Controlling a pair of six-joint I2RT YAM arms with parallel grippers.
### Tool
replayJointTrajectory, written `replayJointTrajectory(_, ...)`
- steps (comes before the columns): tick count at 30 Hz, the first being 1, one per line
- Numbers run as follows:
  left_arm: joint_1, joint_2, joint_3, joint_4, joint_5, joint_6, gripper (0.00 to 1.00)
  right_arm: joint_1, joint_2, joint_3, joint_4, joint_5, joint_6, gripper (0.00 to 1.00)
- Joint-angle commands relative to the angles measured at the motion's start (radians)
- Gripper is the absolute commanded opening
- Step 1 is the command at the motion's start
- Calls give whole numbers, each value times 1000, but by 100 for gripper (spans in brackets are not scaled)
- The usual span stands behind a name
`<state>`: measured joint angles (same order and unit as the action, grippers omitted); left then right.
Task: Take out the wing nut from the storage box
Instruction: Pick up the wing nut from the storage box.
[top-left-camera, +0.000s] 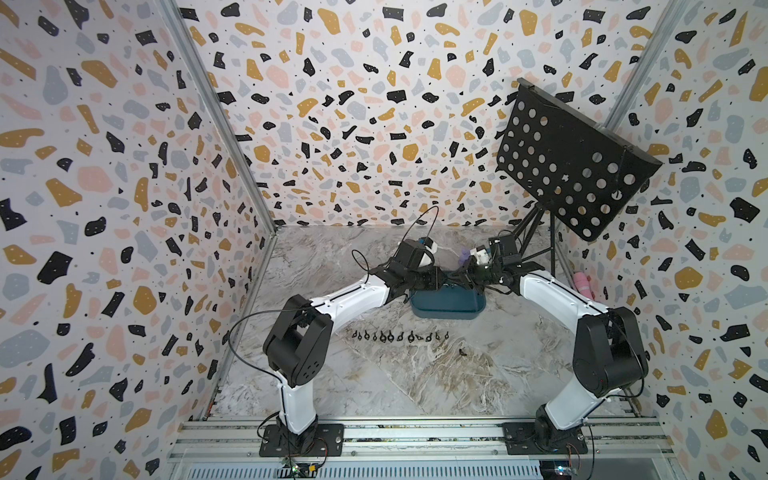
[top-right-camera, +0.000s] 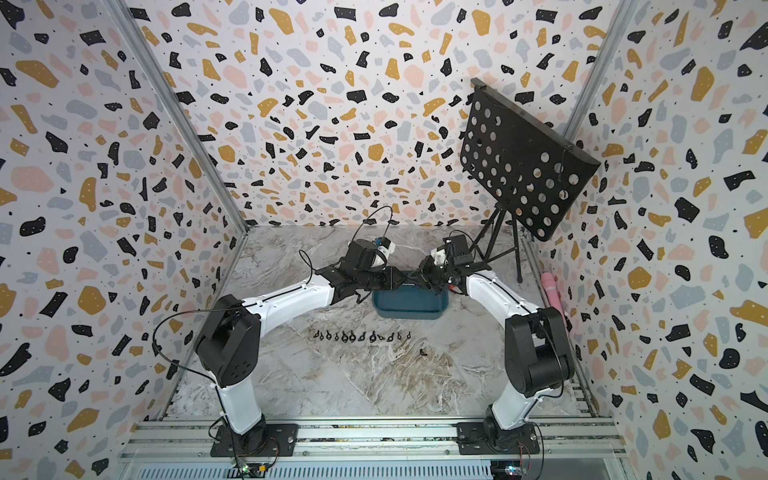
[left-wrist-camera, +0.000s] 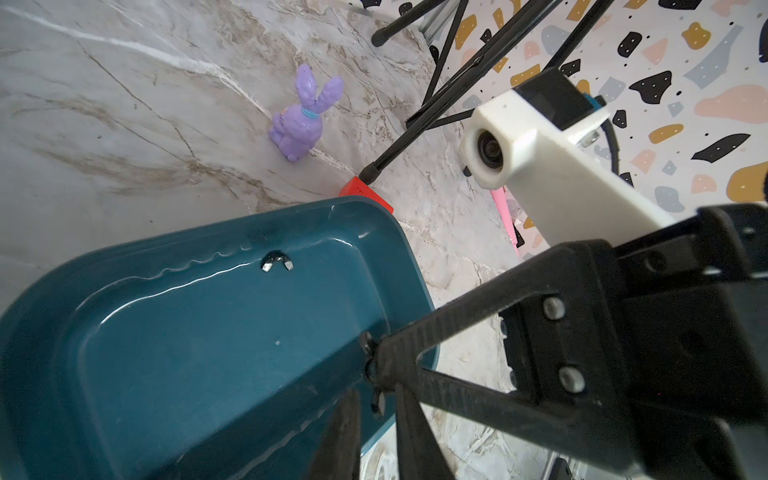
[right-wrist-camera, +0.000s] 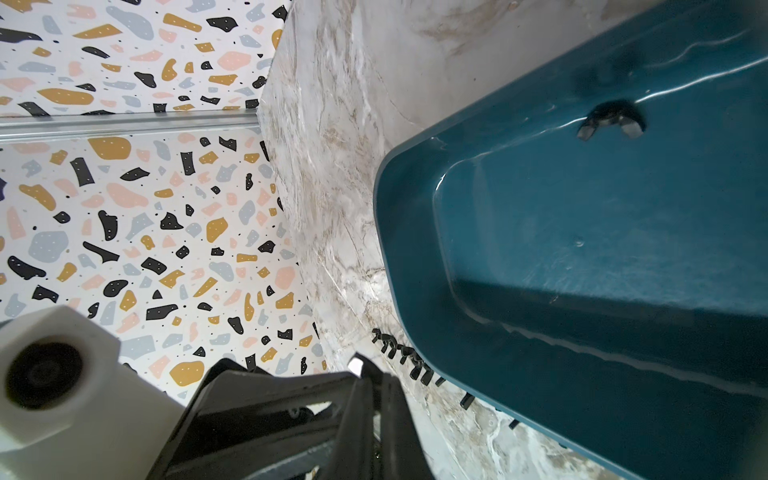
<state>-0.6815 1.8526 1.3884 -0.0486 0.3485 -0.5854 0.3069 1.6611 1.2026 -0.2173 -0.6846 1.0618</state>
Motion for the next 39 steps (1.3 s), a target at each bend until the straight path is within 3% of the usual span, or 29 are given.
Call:
replayJointTrajectory(1,-4,3,4,49,-10,1,21,3,-24,2,42,-35,26,1)
replayJointTrajectory(3,-5,5,7,49,-10,2,20,3,-23,0,39,-39,26,1)
replayJointTrajectory(12,-4,17,23,48,-9,4,0,3,-24,-1,41,-44,22,1)
replayJointTrajectory(19,-4,17,25,48,-14,4,0,3,-23,0,37,-46,20,2)
replayJointTrajectory(22,-4,13,24,48,-16,7,0,0,-27,0,28,-41,12,14)
replayJointTrajectory(25,-3,4,18,44,-25,15,0,-21,-39,-3,-5,-24,-14,34)
replayJointTrajectory(39,42,-125,-91,-29,-109,70,0,-95,-135,-23,-180,71,-230,68)
